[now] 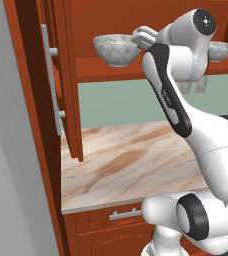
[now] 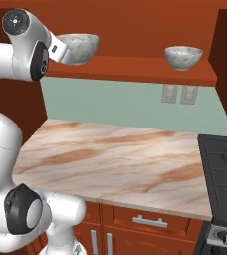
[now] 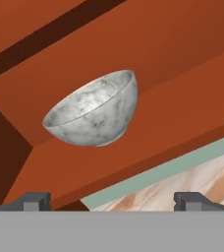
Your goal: Take the smaller bowl and place it next to the appetizer plate on the dining counter , and place the larger bowl next to the plate with cooked food.
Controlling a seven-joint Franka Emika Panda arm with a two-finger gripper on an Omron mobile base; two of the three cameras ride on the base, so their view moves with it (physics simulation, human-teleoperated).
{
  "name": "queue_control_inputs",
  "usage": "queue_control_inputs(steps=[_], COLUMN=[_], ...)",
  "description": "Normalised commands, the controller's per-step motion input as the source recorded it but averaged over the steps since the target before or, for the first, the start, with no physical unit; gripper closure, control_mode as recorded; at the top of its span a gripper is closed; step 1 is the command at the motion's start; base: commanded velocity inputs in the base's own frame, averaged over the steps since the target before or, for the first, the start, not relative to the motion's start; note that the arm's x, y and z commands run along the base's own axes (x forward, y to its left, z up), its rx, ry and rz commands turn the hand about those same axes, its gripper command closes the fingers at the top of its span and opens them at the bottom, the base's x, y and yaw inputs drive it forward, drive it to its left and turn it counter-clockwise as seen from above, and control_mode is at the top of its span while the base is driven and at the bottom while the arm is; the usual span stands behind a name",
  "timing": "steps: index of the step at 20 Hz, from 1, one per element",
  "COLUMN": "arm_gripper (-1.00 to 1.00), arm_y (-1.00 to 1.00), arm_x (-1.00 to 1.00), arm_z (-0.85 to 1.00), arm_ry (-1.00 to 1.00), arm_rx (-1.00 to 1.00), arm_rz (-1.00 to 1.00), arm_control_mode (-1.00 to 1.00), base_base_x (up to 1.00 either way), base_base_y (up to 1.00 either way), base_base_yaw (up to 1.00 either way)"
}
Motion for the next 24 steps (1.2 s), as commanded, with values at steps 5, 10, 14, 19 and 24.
queue_control_inputs(steps=[5, 10, 14, 19, 24], arm_gripper=[-1.00, -1.00, -1.00, -1.00, -1.00], arm_y=[0.00, 0.00, 0.00, 0.00, 0.03], arm_x=[0.47, 0.47, 0.51, 0.47, 0.45], arm_z=[0.00, 0.00, 0.04, 0.04, 0.00], arm_ry=[0.09, 0.11, 0.04, 0.00, 0.00], arm_rx=[0.00, 0.00, 0.01, 0.06, 0.02], arm_rz=[0.00, 0.00, 0.00, 0.00, 0.00], arm_control_mode=[-1.00, -1.00, -1.00, -1.00, -1.00], base_base_x=[0.00, 0.00, 0.00, 0.00, 0.00], base_base_y=[0.00, 0.00, 0.00, 0.00, 0.00], base_base_yaw=[0.00, 0.00, 0.00, 0.00, 0.00])
